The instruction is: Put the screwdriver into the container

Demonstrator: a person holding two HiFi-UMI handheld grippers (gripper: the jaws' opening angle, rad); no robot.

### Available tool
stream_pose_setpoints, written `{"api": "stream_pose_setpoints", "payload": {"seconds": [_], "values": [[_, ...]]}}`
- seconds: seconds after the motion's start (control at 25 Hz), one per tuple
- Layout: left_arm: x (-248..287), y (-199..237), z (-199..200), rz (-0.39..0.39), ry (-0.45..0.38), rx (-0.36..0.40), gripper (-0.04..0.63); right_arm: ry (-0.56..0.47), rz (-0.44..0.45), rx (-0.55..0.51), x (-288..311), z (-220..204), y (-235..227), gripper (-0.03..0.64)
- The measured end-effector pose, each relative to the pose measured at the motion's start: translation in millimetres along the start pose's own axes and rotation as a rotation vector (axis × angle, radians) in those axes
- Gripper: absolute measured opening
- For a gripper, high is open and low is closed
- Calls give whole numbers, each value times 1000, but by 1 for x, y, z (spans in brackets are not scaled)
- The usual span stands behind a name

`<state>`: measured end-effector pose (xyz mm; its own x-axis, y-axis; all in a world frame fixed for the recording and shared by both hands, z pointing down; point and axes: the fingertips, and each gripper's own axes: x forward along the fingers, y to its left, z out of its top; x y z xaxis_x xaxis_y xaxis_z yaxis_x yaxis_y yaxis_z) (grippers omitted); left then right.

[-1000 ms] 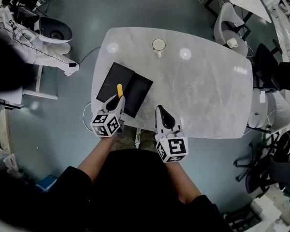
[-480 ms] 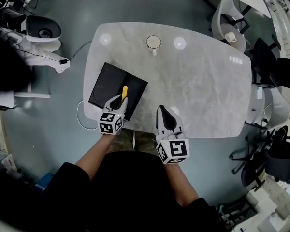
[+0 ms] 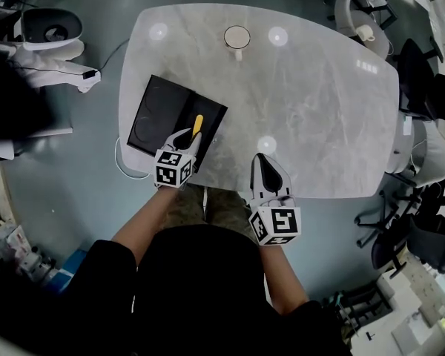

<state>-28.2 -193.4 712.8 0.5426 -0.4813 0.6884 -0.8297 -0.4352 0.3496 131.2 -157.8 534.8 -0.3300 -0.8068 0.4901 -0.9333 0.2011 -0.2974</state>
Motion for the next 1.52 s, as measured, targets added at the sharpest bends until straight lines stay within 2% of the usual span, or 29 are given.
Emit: {"api": "stream_pose_setpoints", "payload": {"seconds": [0.56,0.92,1.52], "values": [[30,-2,-38,41,197,72,86,25,-1,8,11,-11,-1,12],[39,1,-53,73,309,80,86,25,-17,49,6,-17,-12,12],[41,1,-52,72,317,62,88,19,-38,87,6,-16,-23,12]]}}
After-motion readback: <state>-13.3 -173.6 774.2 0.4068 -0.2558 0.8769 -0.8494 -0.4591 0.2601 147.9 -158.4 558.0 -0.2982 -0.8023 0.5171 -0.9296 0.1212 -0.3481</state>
